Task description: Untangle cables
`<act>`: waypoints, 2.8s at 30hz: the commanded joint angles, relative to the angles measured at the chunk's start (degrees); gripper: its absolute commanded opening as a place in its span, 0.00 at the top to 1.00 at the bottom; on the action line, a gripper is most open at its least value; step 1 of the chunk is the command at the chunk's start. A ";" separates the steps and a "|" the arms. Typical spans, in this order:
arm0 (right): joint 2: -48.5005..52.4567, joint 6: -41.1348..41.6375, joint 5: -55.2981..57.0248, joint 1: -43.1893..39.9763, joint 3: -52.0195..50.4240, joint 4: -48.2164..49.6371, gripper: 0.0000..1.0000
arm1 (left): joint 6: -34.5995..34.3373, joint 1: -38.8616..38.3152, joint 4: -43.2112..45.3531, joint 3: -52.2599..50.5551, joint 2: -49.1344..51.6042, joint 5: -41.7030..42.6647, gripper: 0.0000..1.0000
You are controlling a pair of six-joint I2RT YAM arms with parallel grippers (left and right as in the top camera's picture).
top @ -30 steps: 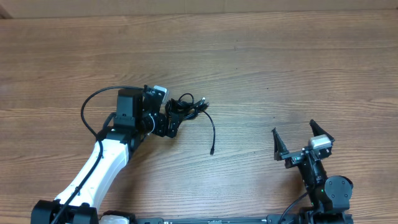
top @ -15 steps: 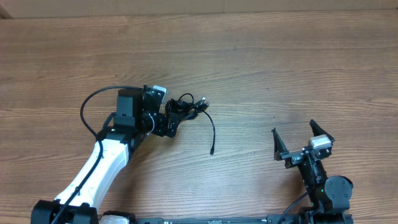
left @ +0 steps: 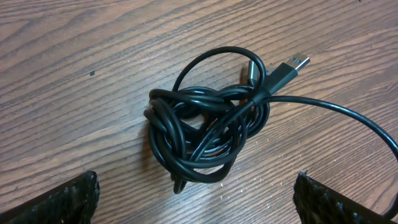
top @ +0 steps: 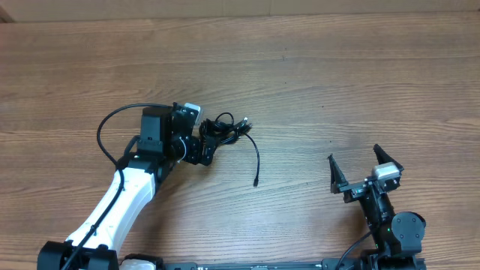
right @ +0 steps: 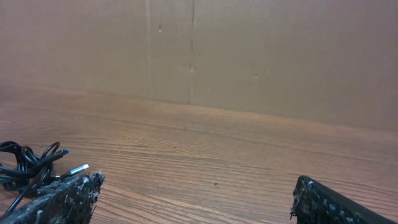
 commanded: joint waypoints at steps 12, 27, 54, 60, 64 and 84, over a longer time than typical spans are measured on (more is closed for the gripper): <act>-0.50 0.33 0.28 -0.17 -0.57 0.15 0.00 | 0.72 -0.26 -0.09 1.53 0.28 -0.37 0.00; -0.50 0.33 0.28 -0.17 -0.57 0.15 0.00 | 0.72 -0.26 -0.07 1.53 0.28 -0.37 0.00; -0.50 0.33 0.28 -0.17 -0.57 0.15 0.00 | 0.24 -0.26 -0.59 1.53 0.28 -5.97 0.00; -0.50 0.33 0.28 -0.17 -0.57 0.15 0.00 | 0.24 -0.26 -0.57 1.53 0.28 -5.97 0.00; -0.50 0.33 0.28 -0.17 -0.57 0.15 0.00 | 0.26 -0.26 -0.57 1.53 0.28 -5.97 0.00; -0.50 0.33 0.28 -0.17 -0.57 0.15 0.00 | -0.83 -0.26 -0.55 2.40 0.26 -5.92 0.00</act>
